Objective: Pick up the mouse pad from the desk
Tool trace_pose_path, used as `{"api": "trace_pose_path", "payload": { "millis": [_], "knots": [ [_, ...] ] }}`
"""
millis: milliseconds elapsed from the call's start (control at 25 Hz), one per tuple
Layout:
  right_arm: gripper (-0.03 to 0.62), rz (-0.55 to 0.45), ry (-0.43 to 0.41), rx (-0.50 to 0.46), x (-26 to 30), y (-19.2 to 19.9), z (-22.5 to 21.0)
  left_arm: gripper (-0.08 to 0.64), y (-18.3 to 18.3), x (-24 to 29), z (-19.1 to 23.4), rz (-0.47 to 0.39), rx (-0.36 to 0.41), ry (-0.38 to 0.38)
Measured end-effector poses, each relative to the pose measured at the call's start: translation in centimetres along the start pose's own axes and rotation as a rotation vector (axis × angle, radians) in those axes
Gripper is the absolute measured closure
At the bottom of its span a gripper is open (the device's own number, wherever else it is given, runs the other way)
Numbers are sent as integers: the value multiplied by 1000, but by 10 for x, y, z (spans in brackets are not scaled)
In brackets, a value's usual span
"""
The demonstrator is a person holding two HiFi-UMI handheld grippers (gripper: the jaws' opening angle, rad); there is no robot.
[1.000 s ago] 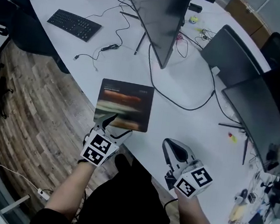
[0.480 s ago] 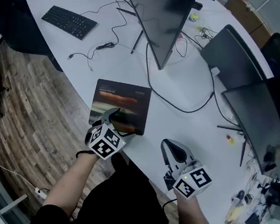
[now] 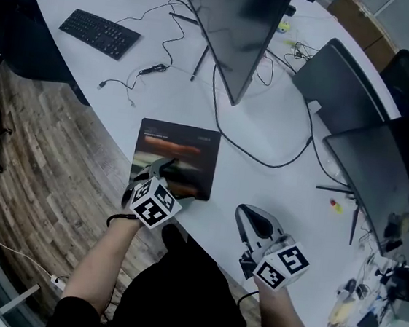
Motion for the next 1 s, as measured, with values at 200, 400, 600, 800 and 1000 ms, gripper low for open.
{"api": "trace_pose_path", "payload": {
  "millis": [200, 400, 600, 800, 1000],
  "knots": [
    [586, 2, -4, 8, 3, 2, 1, 87, 0, 1, 3, 1, 0, 9],
    [586, 2, -10, 20, 5, 5, 2, 86, 1, 2, 1, -27, 10, 3],
    [586, 5, -23, 24, 9, 8, 7, 86, 2, 2, 2, -52, 1, -9],
    [586, 3, -23, 29, 9, 7, 8, 86, 2, 1, 3, -66, -6, -20],
    [586, 5, -25, 31, 9, 10, 11, 89, 2, 0, 4, -72, -13, -35]
  ]
}}
Point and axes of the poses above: the fingertips, and each gripper's own axes: x forward along the fingers, z to its left, y out of its underside, the point moved 6 cm from there along -x, backward along the fingers, and after that the axes turned 3 degrees about x, right-handed, at the moved point
